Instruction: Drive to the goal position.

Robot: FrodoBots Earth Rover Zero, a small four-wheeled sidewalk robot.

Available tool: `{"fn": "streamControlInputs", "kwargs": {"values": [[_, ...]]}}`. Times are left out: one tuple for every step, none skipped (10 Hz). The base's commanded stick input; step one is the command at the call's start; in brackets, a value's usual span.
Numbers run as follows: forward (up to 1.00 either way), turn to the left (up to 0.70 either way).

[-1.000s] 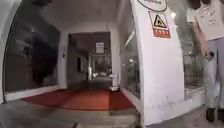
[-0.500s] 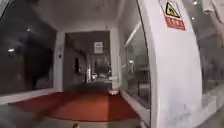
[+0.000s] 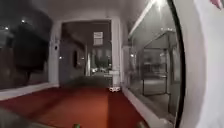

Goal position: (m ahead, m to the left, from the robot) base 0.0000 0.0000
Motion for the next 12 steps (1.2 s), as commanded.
{"fn": "streamControlInputs", "kwargs": {"values": [[0.70, -0.14], [0.70, -0.14], [0.70, -0.14], [0.65, -0.11], [0.55, -0.06], [0.45, 0.00], [0.45, 0.00], [0.45, 0.00], [0.45, 0.00], [0.45, 0.00], [0.45, 0.00], [0.45, 0.00]]}}
